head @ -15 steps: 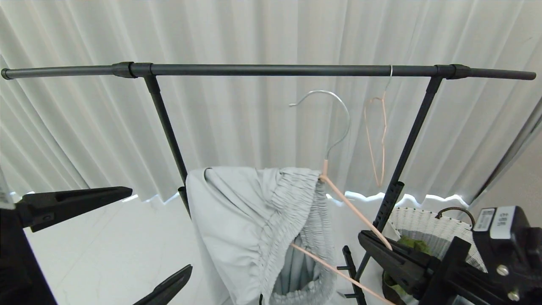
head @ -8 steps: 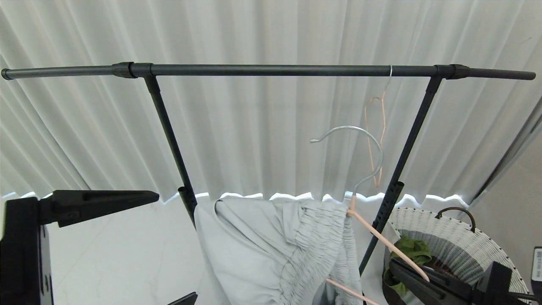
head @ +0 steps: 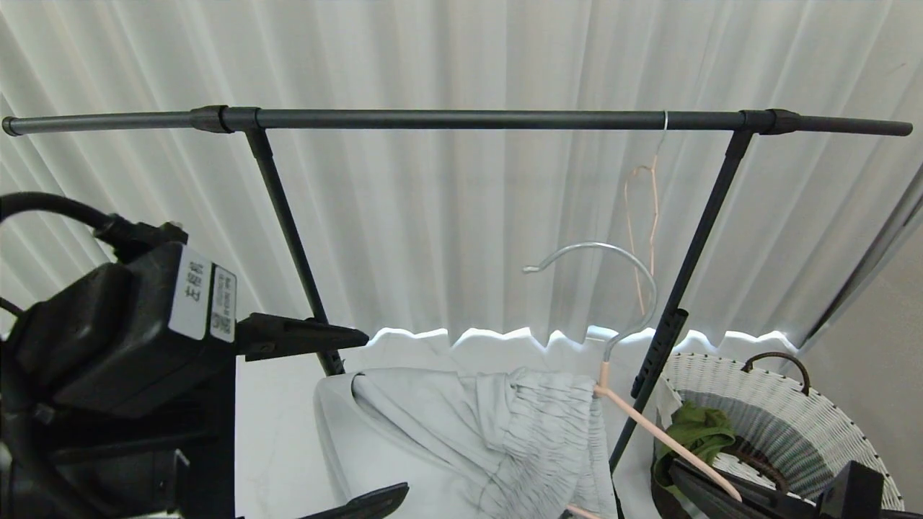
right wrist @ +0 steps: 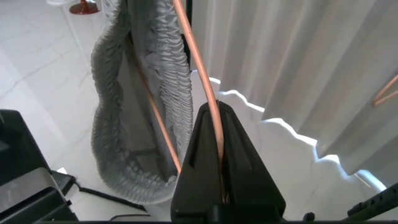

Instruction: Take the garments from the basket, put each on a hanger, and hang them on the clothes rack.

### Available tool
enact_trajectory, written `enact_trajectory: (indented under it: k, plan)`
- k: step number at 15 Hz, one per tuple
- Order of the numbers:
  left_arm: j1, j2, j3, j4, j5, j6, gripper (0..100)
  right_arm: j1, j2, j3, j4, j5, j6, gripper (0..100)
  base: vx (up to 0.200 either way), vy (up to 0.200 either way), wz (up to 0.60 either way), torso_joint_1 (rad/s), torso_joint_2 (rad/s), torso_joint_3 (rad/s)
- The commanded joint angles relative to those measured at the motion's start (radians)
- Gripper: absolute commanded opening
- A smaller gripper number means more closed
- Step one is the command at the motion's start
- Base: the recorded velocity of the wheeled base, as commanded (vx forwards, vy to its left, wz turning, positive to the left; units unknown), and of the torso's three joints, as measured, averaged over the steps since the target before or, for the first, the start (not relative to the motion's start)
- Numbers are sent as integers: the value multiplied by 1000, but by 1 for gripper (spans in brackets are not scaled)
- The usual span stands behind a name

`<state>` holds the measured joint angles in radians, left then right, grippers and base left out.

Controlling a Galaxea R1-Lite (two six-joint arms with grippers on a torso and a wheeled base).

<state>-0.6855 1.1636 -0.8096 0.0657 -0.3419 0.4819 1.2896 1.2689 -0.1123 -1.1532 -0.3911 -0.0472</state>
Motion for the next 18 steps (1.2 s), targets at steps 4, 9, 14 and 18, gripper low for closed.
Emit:
enact_trajectory:
  k: [4,9,14,18]
  plan:
    - [115,84,-8,-46,-91,46,100,-13,1,-7,0,0,3,0,0,0,0,0,0,0]
    - [155,128,-46,-92,-126,44,100,-162,1,-36,0,123,-10,0,0,0,0,0,0,0]
    - [172,154,-85,-98,-163,46,100,-334,41,-78,3,261,-31,0,0,0,0,0,0,0]
    - [172,169,-91,-98,-163,46,100,-357,92,-89,1,299,-33,0,0,0,0,0,0,0]
